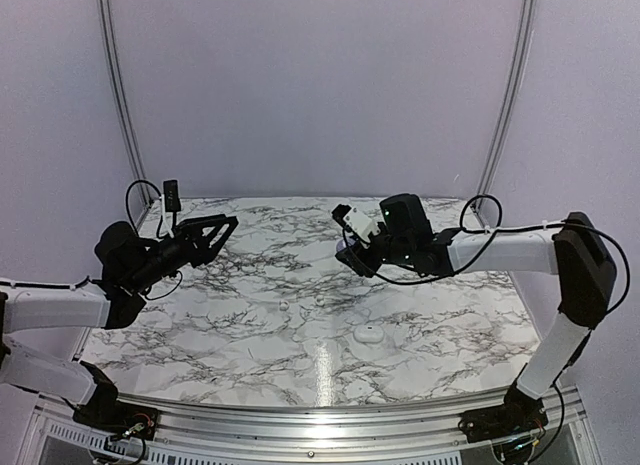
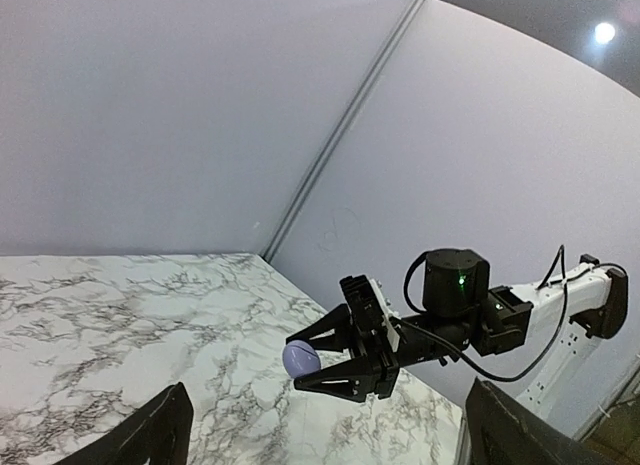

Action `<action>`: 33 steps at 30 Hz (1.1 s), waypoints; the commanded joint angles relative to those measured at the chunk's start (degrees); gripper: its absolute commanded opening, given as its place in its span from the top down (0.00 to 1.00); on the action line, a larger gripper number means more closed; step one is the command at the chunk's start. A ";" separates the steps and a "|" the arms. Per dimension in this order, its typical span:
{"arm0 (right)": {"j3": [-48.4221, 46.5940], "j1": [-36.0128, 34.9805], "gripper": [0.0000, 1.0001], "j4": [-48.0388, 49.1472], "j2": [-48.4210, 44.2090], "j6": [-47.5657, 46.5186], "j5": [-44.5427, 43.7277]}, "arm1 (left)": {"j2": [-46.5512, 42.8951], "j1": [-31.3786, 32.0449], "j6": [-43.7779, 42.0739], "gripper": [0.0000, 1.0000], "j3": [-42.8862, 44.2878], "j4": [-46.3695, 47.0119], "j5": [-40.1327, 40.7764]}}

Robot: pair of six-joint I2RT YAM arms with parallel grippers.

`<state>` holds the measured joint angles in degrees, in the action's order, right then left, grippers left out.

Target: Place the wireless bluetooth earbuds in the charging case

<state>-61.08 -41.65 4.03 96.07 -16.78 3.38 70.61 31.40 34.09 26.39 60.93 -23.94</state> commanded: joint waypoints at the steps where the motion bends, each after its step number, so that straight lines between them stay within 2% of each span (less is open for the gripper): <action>1: -1.51 6.09 0.73 0.92 3.45 7.38 7.25 | -3.41 -2.33 0.12 0.01 -1.95 -3.69 6.49; 5: -3.43 10.94 0.73 -0.81 7.94 9.55 9.90 | -2.64 -3.78 2.10 0.01 -2.28 -5.77 8.26; 10: -6.18 14.35 0.72 -3.44 12.72 10.26 11.18 | -0.78 -3.98 -1.48 0.01 -1.16 -7.91 4.49; 13: -6.42 15.09 0.71 -3.51 14.25 10.52 11.56 | 1.05 -3.96 -3.25 0.01 0.00 -10.27 3.03; 23: -7.34 16.28 0.62 -3.84 18.12 10.60 12.67 | 0.21 -3.97 -3.90 0.01 -0.96 -10.38 5.52; 29: -7.85 16.34 0.46 -6.00 18.42 10.49 12.45 | 0.45 -3.98 -3.68 0.01 -0.56 -10.59 5.59; 33: -8.04 16.33 0.31 -7.17 16.55 10.33 12.04 | 0.80 -3.98 -3.59 0.01 -0.14 -10.56 5.34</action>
<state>-66.83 -25.85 -1.56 114.45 -7.01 15.16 71.44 27.66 31.22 24.62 50.87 -18.94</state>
